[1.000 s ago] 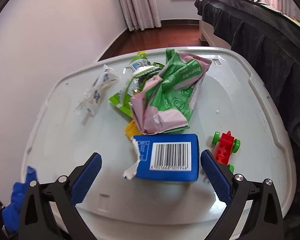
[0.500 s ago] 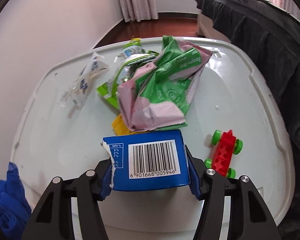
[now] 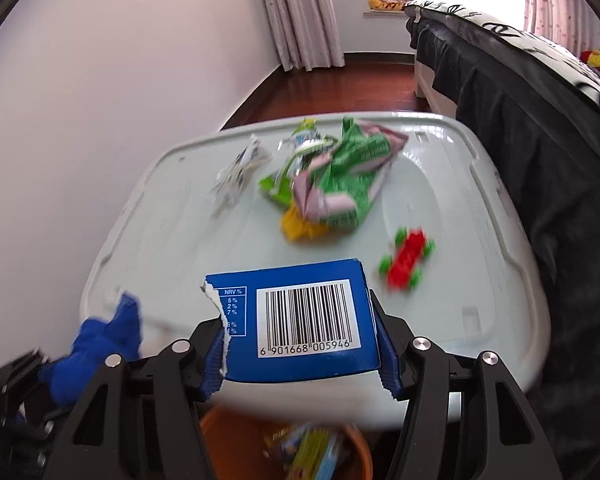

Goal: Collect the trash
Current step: 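Drop the blue cloth and blue box into the orange bucket, opening both grippers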

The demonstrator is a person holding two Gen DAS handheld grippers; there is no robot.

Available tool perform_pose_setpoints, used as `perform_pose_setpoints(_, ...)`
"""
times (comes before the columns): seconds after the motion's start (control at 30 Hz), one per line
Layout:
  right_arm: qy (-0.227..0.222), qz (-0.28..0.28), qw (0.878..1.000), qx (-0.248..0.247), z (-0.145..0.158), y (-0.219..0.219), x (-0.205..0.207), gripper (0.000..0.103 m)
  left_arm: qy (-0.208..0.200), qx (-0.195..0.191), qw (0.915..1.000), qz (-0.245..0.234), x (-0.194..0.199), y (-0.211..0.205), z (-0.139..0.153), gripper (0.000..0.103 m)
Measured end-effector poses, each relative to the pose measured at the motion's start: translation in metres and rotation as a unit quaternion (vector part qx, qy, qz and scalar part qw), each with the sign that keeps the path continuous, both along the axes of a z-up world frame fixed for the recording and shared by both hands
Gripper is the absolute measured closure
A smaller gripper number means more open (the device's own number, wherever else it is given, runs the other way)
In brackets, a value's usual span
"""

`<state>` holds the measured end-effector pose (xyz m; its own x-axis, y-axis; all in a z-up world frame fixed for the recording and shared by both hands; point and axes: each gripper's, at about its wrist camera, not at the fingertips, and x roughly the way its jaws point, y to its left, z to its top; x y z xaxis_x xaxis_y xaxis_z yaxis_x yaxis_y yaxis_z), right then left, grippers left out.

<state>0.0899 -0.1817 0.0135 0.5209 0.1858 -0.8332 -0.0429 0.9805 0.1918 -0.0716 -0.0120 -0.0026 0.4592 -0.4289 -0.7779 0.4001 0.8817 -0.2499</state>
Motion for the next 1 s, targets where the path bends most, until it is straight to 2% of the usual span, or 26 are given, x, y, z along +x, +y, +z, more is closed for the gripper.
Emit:
perform_pose_setpoints(0.3, 0.059, 0.004, 0.998, 0.03, -0.028, 0.0, -0.088, 0.044, 0.074, 0.016, 0.996, -0.048, -0.039, -0.025, -0.032, 0.047)
perform_pose_setpoints(0.6, 0.107, -0.008, 0.992, 0.059, -0.067, -0.005, -0.123, 0.043, 0.115, 0.032, 0.9911, -0.06, -0.048, -0.036, -0.06, 0.046)
perform_pose_setpoints(0.67, 0.119, -0.007, 0.99, 0.071, -0.074, -0.005, -0.125, 0.04, 0.122, 0.043, 0.9898, -0.061, -0.048, -0.04, -0.067, 0.042)
perform_pose_setpoints(0.7, 0.135, -0.012, 0.987, 0.083, -0.082, -0.006, -0.126, 0.035, 0.128, 0.046, 0.9889, -0.06, -0.048, -0.041, -0.071, 0.035)
perform_pose_setpoints(0.73, 0.14, -0.018, 0.986, 0.092, -0.085, -0.007, -0.127, 0.023, 0.137, 0.046, 0.9877, -0.059, -0.046, -0.041, -0.075, 0.033)
perform_pose_setpoints(0.77, 0.143, -0.022, 0.984, 0.102, -0.087, -0.008, -0.128, 0.02, 0.143, 0.043, 0.9872, -0.058, -0.045, -0.039, -0.077, 0.032)
perform_pose_setpoints(0.83, 0.145, -0.03, 0.984, 0.101, -0.09, -0.009, -0.129, 0.02, 0.155, 0.033, 0.9858, -0.054, -0.044, -0.037, -0.082, 0.028)
perform_pose_setpoints(1.0, 0.131, -0.031, 0.987, 0.092, -0.082, -0.012, -0.129, 0.02, 0.155, 0.023, 0.9872, -0.032, -0.042, -0.028, -0.079, 0.028)
